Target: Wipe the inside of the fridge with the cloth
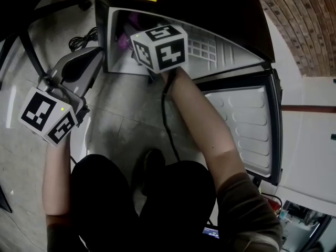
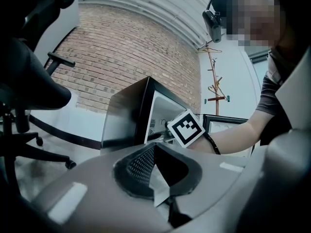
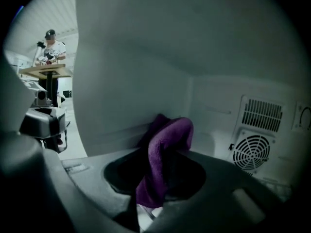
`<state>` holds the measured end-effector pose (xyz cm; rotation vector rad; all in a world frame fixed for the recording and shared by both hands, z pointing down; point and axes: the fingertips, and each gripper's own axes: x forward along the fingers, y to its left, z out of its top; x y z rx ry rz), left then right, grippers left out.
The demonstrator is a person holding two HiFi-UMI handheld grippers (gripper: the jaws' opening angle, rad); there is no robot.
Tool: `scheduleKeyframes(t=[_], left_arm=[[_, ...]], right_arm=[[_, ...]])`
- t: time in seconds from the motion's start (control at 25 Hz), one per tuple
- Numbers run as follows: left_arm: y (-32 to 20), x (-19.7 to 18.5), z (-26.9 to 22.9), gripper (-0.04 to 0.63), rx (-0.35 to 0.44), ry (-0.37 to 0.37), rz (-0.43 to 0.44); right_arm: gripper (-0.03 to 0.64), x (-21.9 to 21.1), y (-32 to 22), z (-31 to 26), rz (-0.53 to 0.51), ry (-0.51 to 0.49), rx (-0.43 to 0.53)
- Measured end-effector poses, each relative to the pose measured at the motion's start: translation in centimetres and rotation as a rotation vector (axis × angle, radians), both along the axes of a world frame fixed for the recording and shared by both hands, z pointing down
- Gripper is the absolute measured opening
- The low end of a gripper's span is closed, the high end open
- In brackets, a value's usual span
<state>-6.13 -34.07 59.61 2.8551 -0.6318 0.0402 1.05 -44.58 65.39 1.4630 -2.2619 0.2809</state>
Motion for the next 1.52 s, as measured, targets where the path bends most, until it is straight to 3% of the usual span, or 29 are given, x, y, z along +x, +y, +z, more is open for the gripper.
scheduleKeyframes(t=[0.2, 0.48, 1.04, 1.28, 1.52], left_arm=[[0.2, 0.4, -0.4, 0.017, 0.014, -0.044, 0.012], [0.7, 2.6, -0.2, 0.017, -0.002, -0.078, 0.059], [3.8, 9.9, -0.2, 0.017, -0.011, -0.033, 0.182], [4.5, 11.0, 0.2, 0.017, -0.013, -0.04, 0.203], [3.8, 10.8, -1.0, 0.017, -0.002, -0.016, 0.183]], right_arm=[[0.077, 2.0, -0.3, 1.7, 0.046, 0.131, -0.08], [0.077, 8.9, 1.2, 1.9, 0.211, 0.155, -0.137], [0.077, 24.2, 9.5, 2.2, 0.638, 0.211, -0.247], [0.078, 25.1, 9.8, 0.7, 0.668, 0.122, -0.142], [0.078, 24.0, 9.9, -6.0, 0.716, -0.005, 0.178]])
